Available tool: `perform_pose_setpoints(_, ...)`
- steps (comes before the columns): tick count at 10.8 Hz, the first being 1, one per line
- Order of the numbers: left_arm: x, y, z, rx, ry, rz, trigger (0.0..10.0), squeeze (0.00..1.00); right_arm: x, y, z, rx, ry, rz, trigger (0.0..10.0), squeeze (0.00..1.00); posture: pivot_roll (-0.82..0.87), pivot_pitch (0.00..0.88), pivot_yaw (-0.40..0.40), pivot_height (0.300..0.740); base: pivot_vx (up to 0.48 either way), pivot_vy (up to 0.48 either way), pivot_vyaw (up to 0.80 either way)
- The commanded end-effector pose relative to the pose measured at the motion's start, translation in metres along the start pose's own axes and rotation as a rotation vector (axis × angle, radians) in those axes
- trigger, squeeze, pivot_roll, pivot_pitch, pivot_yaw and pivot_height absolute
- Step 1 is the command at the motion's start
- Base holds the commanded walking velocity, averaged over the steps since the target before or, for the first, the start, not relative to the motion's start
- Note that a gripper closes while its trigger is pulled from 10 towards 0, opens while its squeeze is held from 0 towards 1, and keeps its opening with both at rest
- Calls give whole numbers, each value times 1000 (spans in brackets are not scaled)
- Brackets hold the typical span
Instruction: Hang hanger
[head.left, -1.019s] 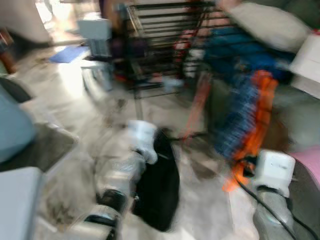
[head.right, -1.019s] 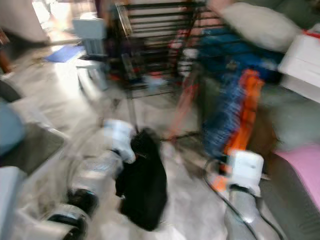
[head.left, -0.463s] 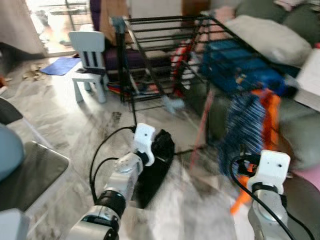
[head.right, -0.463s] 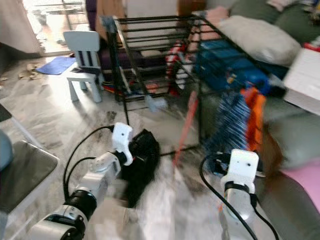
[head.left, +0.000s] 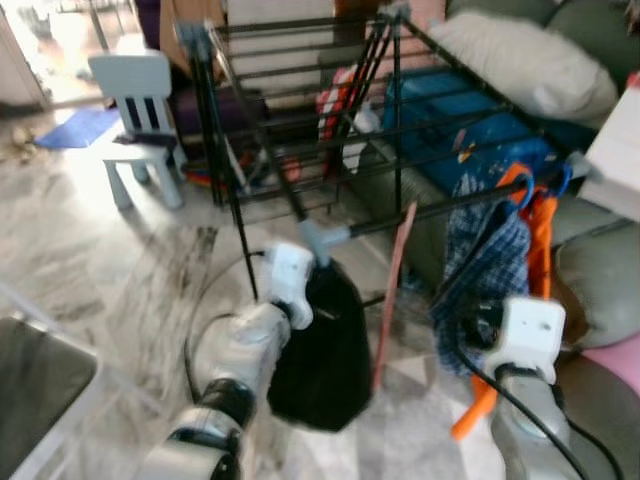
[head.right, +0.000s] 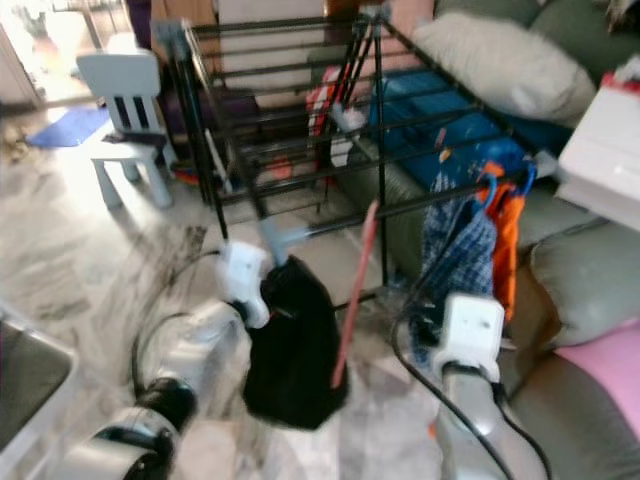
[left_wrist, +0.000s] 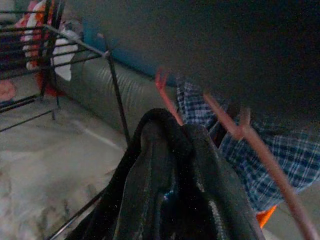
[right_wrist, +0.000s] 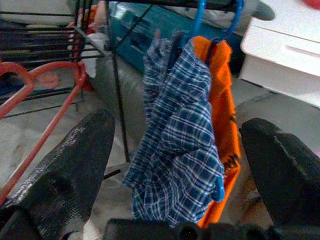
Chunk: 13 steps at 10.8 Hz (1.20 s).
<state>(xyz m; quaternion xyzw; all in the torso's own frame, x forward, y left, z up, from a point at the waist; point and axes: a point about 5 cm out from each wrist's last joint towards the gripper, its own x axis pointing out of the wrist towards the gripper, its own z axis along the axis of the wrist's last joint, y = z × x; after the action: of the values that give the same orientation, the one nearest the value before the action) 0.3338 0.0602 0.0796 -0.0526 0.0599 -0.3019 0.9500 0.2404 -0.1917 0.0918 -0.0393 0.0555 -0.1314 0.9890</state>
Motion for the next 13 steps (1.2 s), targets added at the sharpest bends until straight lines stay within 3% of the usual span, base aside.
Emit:
perform_pose_setpoints(1, -3, 9, 4, 20, -13, 24, 10000, 0, -1, 14, -4, 22, 37, 78, 10000, 0, -45, 0, -33, 740, 0, 0, 0)
perform_pose_setpoints(4, -2, 9, 2, 1, 8, 38, 10000, 0, -2, 21, -7, 38, 63, 108, 10000, 0, -45, 0, -33, 740, 0, 0, 0)
perform_pose_setpoints(8, -2, 7, 1, -6, 17, 22, 10000, 0, -2, 23, -9, 38, 74, 114, 10000, 0, -45, 0, -27, 740, 0, 480, 0)
perform_pose_setpoints(11, 1, 4, 2, 21, 44, -7, 10000, 0, 2, 23, -8, 43, 77, 108, 10000, 0, -33, 0, -33, 740, 0, 106, 0)
perform_pose_setpoints(12, -2, 5, -1, 94, 64, -42, 10000, 0, 4, 20, -8, 31, 78, 89, 10000, 0, -19, 0, -36, 740, 0, 0, 0)
perform_pose_setpoints(13, -11, 10, 3, 116, 20, -91, 10000, 0, 5, 13, -7, 15, 75, 42, 10000, 0, -17, 0, -43, 740, 0, 0, 0)
